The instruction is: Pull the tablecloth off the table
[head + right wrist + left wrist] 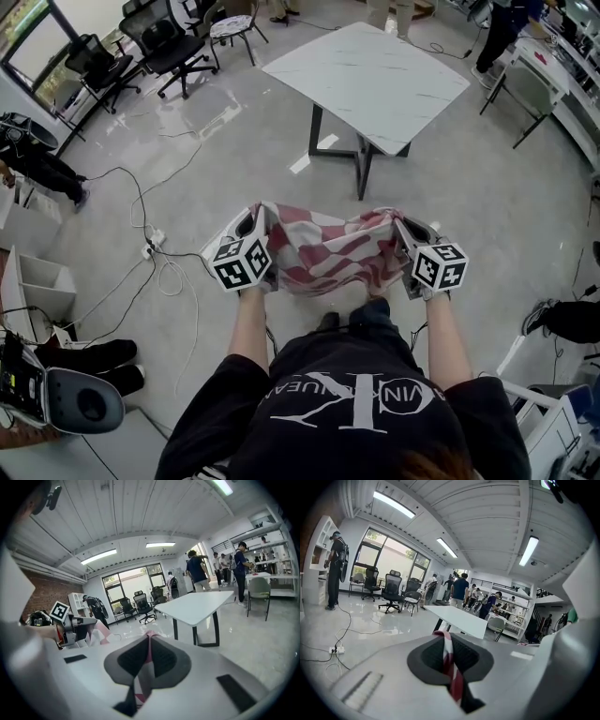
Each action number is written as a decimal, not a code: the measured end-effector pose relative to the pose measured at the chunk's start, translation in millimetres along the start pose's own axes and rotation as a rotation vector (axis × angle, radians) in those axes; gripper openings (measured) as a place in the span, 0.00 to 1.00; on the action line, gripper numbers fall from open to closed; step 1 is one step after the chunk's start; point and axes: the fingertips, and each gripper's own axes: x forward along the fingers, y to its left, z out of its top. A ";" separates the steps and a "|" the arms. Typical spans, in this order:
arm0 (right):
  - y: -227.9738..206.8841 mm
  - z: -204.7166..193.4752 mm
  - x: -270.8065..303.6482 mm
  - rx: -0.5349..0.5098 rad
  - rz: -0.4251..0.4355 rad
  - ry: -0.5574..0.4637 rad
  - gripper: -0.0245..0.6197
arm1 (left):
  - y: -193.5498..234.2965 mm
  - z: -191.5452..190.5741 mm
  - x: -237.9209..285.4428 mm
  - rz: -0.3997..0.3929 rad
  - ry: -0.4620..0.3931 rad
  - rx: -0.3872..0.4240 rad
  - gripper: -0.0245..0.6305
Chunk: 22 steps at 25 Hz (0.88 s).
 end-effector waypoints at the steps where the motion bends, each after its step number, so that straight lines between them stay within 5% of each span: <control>1: -1.1 0.7 -1.6 0.008 -0.006 -0.005 0.07 | 1.1 0.0 -0.3 -0.002 0.000 -0.005 0.06; 22: -70.6 61.1 -72.7 -0.006 -0.145 -0.158 0.07 | -86.1 42.6 36.2 -0.129 -0.098 0.036 0.06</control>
